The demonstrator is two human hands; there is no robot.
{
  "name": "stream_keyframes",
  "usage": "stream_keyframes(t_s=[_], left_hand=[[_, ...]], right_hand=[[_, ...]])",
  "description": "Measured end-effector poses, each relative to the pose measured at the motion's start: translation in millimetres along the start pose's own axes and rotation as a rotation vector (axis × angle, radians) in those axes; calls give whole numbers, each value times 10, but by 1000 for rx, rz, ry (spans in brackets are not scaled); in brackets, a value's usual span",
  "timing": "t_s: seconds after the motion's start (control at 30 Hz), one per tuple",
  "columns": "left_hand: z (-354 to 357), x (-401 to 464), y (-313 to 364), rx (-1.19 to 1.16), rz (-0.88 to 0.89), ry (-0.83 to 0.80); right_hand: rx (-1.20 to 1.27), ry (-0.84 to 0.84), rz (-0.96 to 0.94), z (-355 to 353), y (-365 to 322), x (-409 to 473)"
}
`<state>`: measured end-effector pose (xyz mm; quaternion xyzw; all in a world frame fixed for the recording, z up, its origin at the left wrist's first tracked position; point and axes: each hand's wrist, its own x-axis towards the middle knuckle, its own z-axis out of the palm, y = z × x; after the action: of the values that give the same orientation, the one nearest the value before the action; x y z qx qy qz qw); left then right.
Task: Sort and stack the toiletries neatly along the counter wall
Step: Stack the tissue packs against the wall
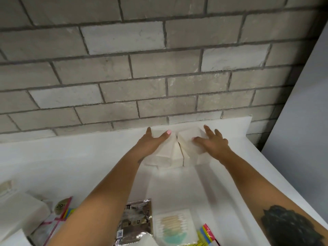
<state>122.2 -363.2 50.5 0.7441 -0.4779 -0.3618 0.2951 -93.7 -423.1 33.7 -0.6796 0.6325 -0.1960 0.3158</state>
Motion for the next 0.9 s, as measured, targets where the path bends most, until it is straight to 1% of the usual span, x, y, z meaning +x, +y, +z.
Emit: stream_keyframes(t_s=[0.07,0.1,0.13,0.17,0.23,0.3,0.33,0.43,0.5,0.67,0.9], left_hand=[[-135,-59,-145,-93,88,-76],[-177,-87,-236,-110,133,-92],[-198,-108,-331,-114,172,-95],[-191,-112,-426,-121,200,-100],[-128,-130,-572,-147,231,-116],[-37,-102,-688,-143,246,-95],[6,-91,-711,-132,257,-59],[111,-117,-686,-89,277,92],[173,-136,-656,-74,289,147],[309,-136,-553,-90,276,230],[393,-111,-465,-114,302,282]], right_hand=[[284,-69,-93,-121,175,-4],[372,-123,-136,-166,262,-27],[390,-173,-171,-188,343,-55],[363,-205,-210,-193,404,-76],[310,-212,-290,-151,468,-87],[294,-162,-341,-81,477,-84],[261,-124,-348,-46,474,-82],[159,-18,-327,58,503,-54],[158,7,-312,102,515,-44],[149,16,-307,149,460,2],[184,17,-295,212,332,61]])
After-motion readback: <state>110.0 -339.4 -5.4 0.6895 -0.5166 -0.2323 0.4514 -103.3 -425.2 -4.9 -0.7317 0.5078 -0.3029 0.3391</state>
